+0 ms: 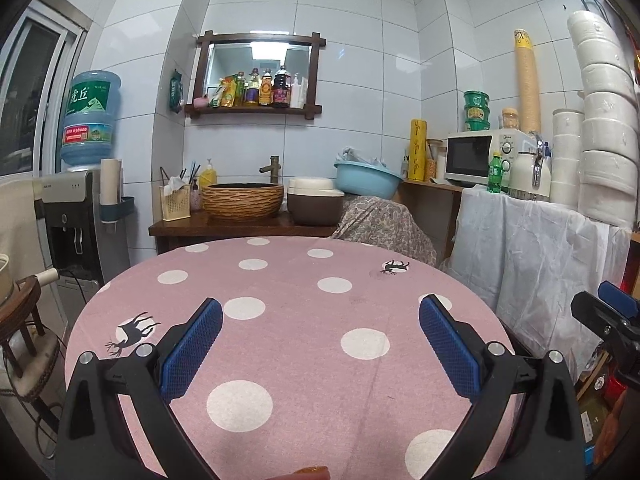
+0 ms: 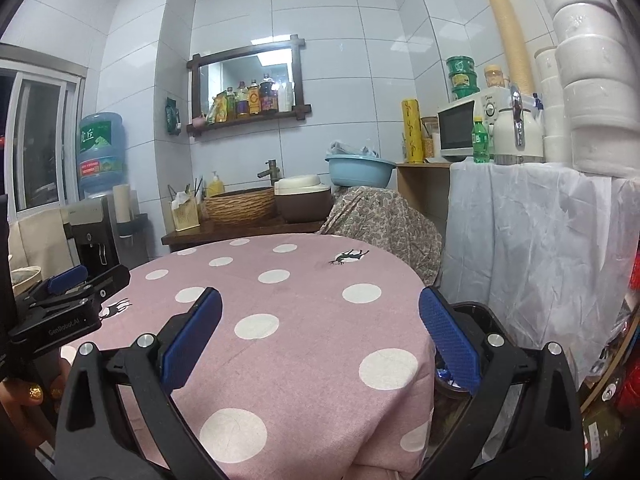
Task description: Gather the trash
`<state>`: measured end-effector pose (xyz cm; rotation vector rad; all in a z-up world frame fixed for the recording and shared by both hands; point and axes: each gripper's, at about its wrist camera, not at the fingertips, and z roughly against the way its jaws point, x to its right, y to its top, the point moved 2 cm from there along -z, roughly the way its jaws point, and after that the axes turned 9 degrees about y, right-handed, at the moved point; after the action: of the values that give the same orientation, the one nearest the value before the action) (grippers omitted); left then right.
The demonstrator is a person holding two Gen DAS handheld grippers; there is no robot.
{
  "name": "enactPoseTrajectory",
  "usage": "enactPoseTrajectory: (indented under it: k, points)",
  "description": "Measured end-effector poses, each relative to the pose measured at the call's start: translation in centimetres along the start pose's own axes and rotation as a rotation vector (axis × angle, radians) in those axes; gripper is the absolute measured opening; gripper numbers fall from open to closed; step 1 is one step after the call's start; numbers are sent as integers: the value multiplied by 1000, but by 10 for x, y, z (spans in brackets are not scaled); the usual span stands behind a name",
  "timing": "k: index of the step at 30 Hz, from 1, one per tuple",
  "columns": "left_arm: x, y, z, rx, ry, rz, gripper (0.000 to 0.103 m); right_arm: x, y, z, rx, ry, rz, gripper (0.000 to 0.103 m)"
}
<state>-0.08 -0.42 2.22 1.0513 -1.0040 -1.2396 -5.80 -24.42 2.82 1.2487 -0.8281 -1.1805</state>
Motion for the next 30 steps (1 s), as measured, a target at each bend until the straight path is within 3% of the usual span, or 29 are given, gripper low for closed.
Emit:
enactPoseTrajectory:
  k: [8,30]
  points:
    - [1,2,1,3,4,-11,98,-7,-2,3,0,-22,64,97]
    - [-5,2,-3,-12,23,-3,98,-11,-5,1,-18,7,80,97]
